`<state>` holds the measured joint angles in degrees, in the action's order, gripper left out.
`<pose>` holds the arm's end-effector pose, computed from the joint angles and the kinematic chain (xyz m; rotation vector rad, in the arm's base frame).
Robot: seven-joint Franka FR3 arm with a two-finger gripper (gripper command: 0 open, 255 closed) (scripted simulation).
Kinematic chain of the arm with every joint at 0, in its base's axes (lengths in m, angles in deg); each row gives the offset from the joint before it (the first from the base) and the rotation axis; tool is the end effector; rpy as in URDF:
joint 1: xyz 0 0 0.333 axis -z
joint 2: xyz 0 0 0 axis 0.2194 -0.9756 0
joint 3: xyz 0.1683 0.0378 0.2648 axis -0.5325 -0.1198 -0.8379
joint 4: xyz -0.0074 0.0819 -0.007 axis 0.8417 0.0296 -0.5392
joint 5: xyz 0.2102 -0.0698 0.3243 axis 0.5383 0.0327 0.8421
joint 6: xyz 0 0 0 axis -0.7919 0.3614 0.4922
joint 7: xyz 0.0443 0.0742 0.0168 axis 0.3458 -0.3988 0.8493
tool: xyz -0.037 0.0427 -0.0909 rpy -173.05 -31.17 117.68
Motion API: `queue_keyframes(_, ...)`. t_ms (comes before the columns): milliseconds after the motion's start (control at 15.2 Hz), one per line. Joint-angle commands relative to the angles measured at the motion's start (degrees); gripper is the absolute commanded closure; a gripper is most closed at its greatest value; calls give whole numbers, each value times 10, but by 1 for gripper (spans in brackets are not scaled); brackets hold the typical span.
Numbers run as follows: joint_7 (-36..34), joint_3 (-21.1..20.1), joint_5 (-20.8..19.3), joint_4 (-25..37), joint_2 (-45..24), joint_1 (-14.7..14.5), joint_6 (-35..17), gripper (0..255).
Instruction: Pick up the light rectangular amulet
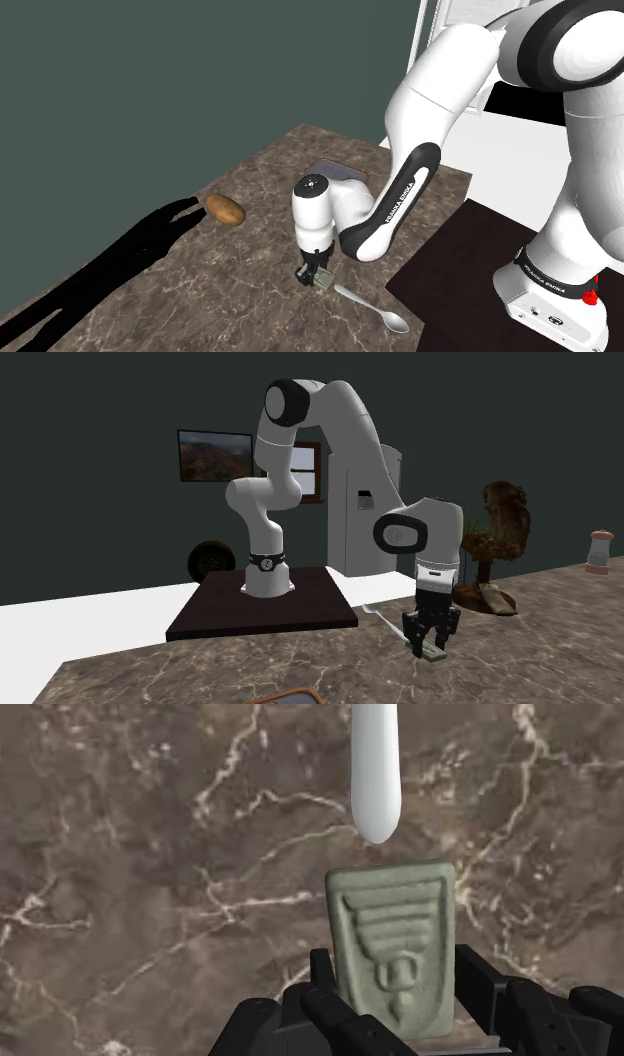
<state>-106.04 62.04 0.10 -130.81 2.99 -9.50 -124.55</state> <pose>0.3995 0.3729 0.1517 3.1046 0.2903 0.0003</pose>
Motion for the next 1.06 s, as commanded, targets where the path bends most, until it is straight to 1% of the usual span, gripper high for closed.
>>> queue_keyframes(0,5,-6,7,-4,11,5,8,255)
queue_keyframes(858,51,-55,71,-18,103,41,80,255)
queue_keyframes(990,52,-55,72,-18,104,42,81,255)
